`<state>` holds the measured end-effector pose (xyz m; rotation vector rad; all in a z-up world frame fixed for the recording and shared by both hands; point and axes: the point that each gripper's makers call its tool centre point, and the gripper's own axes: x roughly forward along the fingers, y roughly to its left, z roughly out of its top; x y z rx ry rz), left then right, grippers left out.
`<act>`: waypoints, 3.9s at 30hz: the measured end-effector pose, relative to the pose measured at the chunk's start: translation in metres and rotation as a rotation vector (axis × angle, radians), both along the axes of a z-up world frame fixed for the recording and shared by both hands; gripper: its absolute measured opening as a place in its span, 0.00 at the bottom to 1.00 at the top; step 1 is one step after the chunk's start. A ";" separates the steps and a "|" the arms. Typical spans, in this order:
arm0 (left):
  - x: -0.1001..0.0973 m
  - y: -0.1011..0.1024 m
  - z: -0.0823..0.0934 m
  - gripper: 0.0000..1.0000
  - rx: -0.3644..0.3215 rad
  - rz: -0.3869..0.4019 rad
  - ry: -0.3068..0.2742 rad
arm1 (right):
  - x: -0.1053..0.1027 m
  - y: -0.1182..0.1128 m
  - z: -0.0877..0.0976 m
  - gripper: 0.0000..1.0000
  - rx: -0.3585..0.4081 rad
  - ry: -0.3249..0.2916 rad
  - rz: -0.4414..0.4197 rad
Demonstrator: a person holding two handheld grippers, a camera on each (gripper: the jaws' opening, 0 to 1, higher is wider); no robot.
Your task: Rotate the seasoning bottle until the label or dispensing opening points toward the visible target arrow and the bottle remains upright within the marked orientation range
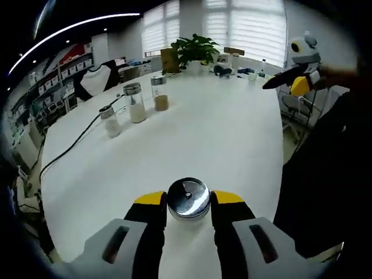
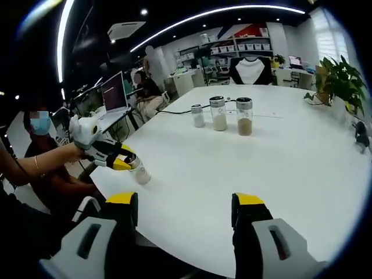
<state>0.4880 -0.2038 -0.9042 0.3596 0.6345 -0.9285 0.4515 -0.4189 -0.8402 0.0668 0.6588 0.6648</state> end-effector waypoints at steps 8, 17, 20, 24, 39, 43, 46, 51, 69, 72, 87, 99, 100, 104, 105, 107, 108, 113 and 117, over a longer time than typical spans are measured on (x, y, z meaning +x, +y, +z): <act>0.002 0.005 -0.005 0.33 -0.003 0.097 0.017 | 0.001 0.004 0.003 0.65 0.022 -0.008 -0.011; 0.008 0.010 0.001 0.45 -0.109 0.390 0.056 | 0.002 -0.004 0.004 0.65 0.041 -0.012 -0.037; 0.008 0.010 0.001 0.44 -0.072 0.432 0.035 | 0.001 -0.009 0.002 0.65 0.038 -0.009 -0.042; 0.007 0.002 0.004 0.44 -0.076 0.483 0.024 | 0.001 -0.014 0.002 0.65 0.040 -0.007 -0.051; 0.009 0.007 -0.008 0.33 -0.027 0.622 0.042 | -0.002 -0.024 0.001 0.65 0.057 -0.004 -0.072; 0.008 0.006 -0.008 0.34 -0.022 0.591 0.040 | -0.002 -0.026 0.000 0.65 0.058 -0.002 -0.076; 0.007 0.006 -0.008 0.33 -0.012 0.536 0.044 | -0.001 -0.028 0.000 0.65 0.058 -0.002 -0.077; 0.005 0.004 -0.008 0.33 -0.006 0.404 0.049 | 0.002 -0.030 0.001 0.65 0.059 -0.004 -0.073; 0.004 0.011 -0.015 0.34 0.131 0.076 0.101 | 0.012 -0.026 0.004 0.65 0.073 -0.001 -0.042; 0.004 0.011 -0.015 0.34 0.151 0.065 0.106 | 0.013 -0.025 0.005 0.65 0.073 -0.009 -0.034; 0.015 0.013 -0.005 0.42 -0.011 0.473 0.095 | 0.018 -0.030 0.007 0.64 0.086 -0.021 -0.053; 0.009 0.008 -0.012 0.34 0.008 0.439 0.121 | 0.015 -0.037 0.008 0.64 0.104 -0.028 -0.076; 0.009 0.008 -0.012 0.34 0.011 0.425 0.123 | 0.014 -0.037 0.008 0.64 0.104 -0.029 -0.077; 0.010 0.010 -0.013 0.34 0.017 0.322 0.135 | 0.010 -0.041 0.007 0.64 0.111 -0.024 -0.084; 0.008 0.008 -0.014 0.34 0.024 0.289 0.134 | 0.008 -0.042 0.006 0.64 0.109 -0.020 -0.084; 0.006 0.007 -0.014 0.34 0.044 0.222 0.131 | 0.007 -0.044 0.005 0.64 0.104 -0.017 -0.082; 0.005 0.006 -0.014 0.34 0.047 0.200 0.133 | 0.006 -0.045 0.005 0.64 0.101 -0.017 -0.082; 0.002 0.006 -0.014 0.34 0.081 0.090 0.139 | 0.005 -0.051 0.004 0.64 0.088 -0.012 -0.088; -0.001 0.006 -0.016 0.34 0.110 0.006 0.168 | 0.006 -0.050 0.005 0.64 0.086 -0.015 -0.087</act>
